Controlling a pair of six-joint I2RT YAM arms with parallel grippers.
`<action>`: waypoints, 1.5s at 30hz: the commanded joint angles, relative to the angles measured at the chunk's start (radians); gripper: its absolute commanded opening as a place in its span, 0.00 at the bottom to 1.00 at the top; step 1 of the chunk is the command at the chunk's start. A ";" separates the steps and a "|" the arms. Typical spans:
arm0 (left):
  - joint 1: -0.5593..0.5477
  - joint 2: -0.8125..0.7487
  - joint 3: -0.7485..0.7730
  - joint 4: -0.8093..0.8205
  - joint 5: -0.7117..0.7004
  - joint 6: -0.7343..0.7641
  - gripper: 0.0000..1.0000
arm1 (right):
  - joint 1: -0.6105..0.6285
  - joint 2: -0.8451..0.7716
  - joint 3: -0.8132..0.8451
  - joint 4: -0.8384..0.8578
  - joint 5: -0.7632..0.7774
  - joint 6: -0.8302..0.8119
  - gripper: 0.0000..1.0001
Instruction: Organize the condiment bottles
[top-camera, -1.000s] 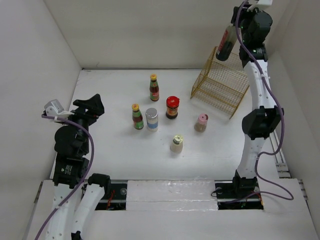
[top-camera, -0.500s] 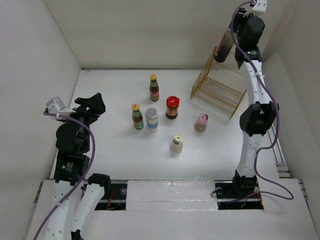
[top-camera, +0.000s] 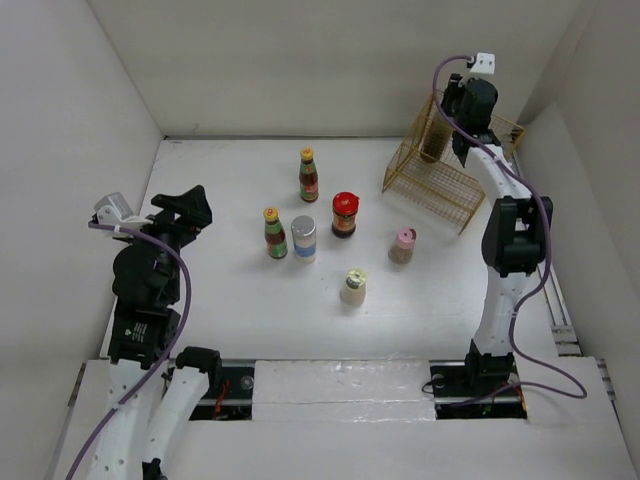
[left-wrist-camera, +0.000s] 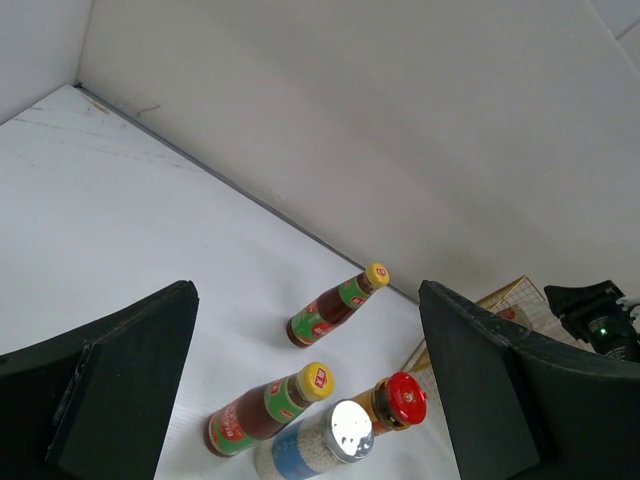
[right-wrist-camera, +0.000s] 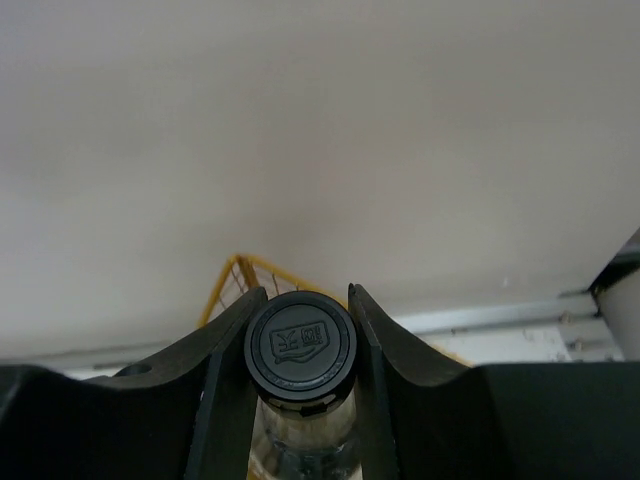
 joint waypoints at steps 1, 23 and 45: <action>0.005 -0.001 -0.002 0.047 0.011 0.016 0.88 | 0.018 -0.096 0.010 0.199 0.007 -0.011 0.10; 0.005 -0.010 -0.002 0.047 0.029 0.016 0.88 | 0.082 -0.301 -0.117 0.165 0.042 -0.020 1.00; 0.005 0.031 -0.002 0.056 0.059 0.016 0.88 | 0.413 -0.044 -0.076 -0.093 -0.686 -0.195 0.96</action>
